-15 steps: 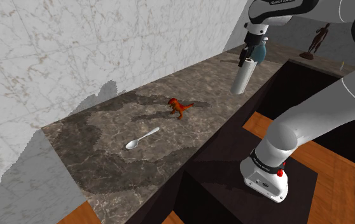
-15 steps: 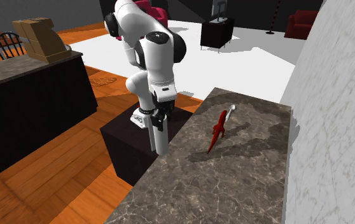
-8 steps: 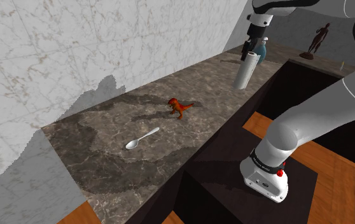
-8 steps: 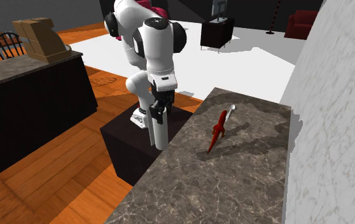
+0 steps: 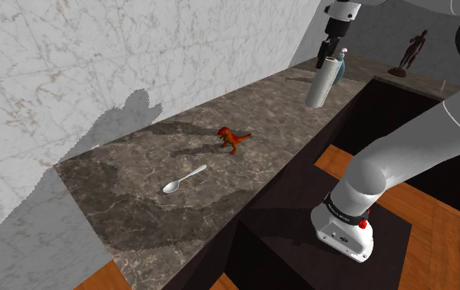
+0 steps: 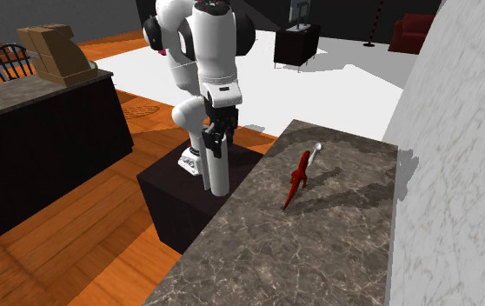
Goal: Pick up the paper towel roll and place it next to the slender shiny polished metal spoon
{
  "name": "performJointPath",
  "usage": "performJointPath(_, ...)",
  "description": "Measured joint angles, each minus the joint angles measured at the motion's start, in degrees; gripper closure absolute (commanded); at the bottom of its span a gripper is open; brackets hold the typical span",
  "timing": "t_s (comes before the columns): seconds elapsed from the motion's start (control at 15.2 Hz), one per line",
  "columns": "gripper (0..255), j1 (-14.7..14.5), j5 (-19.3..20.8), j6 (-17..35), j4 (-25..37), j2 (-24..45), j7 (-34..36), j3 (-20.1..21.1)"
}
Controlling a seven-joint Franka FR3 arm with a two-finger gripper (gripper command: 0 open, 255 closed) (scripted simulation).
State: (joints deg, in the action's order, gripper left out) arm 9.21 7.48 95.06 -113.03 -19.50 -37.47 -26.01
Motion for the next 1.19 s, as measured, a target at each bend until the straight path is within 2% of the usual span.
performJointPath(1.19,255,-0.84,-1.64,-13.32,16.82,3.76,-0.84,0.31)
